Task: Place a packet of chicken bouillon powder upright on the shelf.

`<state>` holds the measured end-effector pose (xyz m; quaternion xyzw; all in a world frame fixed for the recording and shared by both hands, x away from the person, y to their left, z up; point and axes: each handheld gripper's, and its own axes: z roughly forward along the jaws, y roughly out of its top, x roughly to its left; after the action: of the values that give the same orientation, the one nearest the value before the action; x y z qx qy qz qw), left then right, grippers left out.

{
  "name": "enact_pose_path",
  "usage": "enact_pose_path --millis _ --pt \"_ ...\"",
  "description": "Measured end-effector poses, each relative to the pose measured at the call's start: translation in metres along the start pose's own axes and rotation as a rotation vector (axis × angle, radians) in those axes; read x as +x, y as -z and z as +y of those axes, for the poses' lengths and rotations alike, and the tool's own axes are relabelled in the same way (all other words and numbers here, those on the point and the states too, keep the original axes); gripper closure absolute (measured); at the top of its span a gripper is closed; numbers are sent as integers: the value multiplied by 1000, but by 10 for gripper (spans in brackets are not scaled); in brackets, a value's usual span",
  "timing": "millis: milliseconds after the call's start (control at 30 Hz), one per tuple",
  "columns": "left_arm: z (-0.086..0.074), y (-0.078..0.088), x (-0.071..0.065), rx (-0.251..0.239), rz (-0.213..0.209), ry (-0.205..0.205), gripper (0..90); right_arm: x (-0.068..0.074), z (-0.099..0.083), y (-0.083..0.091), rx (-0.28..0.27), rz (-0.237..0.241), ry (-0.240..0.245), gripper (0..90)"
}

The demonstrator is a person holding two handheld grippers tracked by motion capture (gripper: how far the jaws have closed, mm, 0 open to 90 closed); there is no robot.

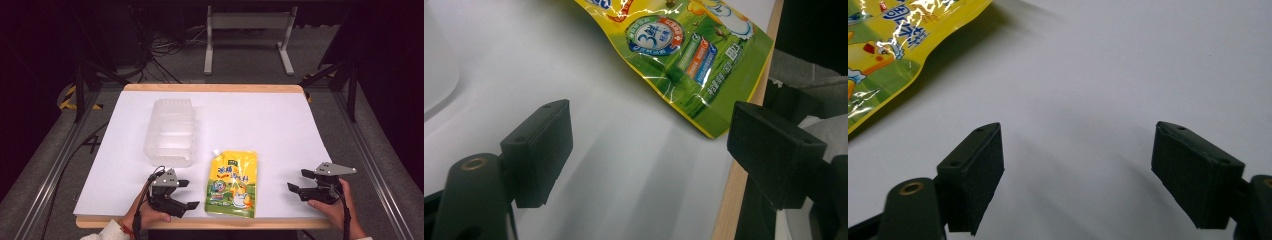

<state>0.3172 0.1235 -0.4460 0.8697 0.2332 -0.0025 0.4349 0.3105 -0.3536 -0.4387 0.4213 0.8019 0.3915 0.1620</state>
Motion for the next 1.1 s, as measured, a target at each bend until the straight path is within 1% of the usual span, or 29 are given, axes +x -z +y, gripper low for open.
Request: enact_pose_path --millis 67,100,133,167,200,233,333,367,467,500,533,600,667,700,800,833,867,900,933,1000,1033,1100 --pt "1 -3 0 9 -11 5 188 3 1 -2 3 14 5 213" --pt "1 -4 -1 7 -11 4 185 7 3 -5 12 23 11 209" --pt "1 -4 -1 7 -11 4 179 7 3 -5 12 23 11 209" --pt "1 -4 -2 6 -10 4 179 9 5 -7 15 29 22 208" --pt "1 -4 -2 7 -13 3 176 11 6 -8 14 40 24 208" --pt "2 -4 -3 4 -12 2 173 12 7 -10 12 51 15 208" --pt "5 -6 -3 7 -17 -12 163 17 12 -16 14 80 18 209" --pt "6 -8 -4 7 -11 -11 162 18 14 -18 15 92 10 209" --pt "10 -13 -3 12 -13 -4 154 23 22 -25 8 125 13 209" --pt "12 -16 -2 15 -17 7 154 25 25 -28 6 136 13 209" --pt "13 -19 -1 15 -20 7 153 28 29 -32 4 159 16 210" --pt "16 -24 0 22 -32 23 151 32 34 -38 15 184 23 210" --pt "19 -31 0 37 -34 31 145 38 40 -47 32 224 21 210" --pt "21 -34 0 39 -38 36 144 40 43 -51 40 232 22 210" --pt "25 -41 2 37 -35 70 140 46 50 -64 53 285 8 210" --pt "25 -41 2 37 -35 70 140 48 52 -68 66 293 8 211" --pt "27 -44 5 38 -38 91 140 50 54 -73 82 298 8 211" --pt "28 -46 6 29 -48 104 137 52 56 -76 93 307 8 211" --pt "30 -47 7 30 -51 106 137 54 57 -81 106 317 4 201" --pt "31 -50 7 22 -52 114 148 55 60 -84 102 320 -11 204" --pt "33 -51 7 26 -55 111 148 54 60 -85 101 324 -14 204" --pt "35 -54 8 25 -72 115 149 55 60 -88 89 352 -33 213"
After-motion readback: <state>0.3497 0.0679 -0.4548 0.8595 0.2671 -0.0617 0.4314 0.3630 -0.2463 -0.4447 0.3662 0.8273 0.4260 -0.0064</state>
